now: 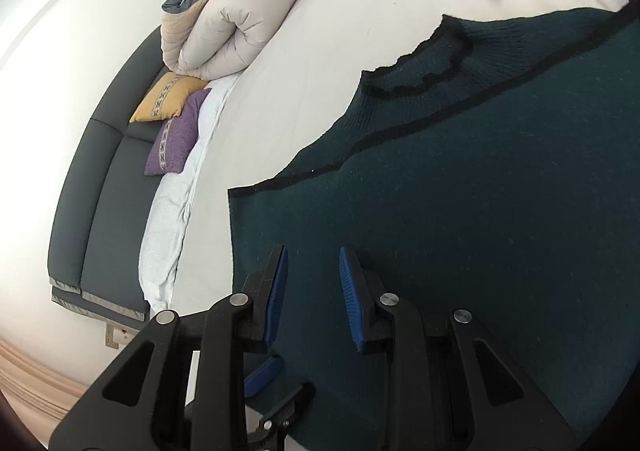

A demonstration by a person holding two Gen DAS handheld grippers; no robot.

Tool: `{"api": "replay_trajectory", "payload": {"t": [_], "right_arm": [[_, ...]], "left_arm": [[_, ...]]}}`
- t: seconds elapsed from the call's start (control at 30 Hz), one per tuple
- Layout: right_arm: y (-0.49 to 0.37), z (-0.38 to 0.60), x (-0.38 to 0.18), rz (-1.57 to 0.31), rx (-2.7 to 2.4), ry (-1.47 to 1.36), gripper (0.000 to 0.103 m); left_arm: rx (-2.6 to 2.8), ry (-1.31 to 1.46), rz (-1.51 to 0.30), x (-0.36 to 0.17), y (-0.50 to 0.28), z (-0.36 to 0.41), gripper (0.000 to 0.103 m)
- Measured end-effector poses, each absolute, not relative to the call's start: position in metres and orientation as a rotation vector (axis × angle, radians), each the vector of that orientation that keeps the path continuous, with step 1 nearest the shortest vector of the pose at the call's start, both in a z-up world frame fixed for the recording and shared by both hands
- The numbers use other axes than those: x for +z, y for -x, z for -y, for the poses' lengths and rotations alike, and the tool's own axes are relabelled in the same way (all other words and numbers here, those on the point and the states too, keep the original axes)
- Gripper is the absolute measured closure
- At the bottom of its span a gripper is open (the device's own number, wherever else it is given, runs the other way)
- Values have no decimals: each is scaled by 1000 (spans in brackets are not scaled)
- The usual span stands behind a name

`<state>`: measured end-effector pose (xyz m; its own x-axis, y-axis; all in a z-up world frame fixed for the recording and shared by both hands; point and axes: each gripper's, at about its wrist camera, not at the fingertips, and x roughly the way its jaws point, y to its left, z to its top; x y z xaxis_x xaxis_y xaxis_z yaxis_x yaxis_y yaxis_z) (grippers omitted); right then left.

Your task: Fold small clothes

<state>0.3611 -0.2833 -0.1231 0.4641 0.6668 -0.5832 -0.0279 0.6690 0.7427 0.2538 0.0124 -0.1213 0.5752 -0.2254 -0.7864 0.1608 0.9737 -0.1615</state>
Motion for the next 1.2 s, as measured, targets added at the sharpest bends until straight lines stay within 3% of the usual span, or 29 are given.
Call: {"api": "replay_trajectory", "payload": {"t": [0.27,0.57,0.73,0.9,0.97,1.0,1.07,1.2], "right_arm": [[-394,358,-144,-913,312,-902,80],[-331,519,-130,-665,-3,-1038,80],[-318,485,-112,-654,267,-992,79],[-349,437,-143,-845,327,-895,80],[-354,438,-161,-834,297,-930,91],[-353,442,-163,-811,303,-947,92],[-350,443,-168,-810,326,-972,92],[-351,441,-173,-790,361,-962,92]], "left_arm": [[-230,77,-932,-122,-255,-12,51],[-226,78,-932,-119,-258,-12,51],[-225,134,-902,-70,-267,-11,56],[-343,58,-848,-47,-330,30,48],[-304,58,-900,-64,-367,33,48],[-273,73,-934,-75,-384,28,48],[-227,153,-988,-98,-402,9,63],[-257,223,-933,-110,-393,-23,67]]}}
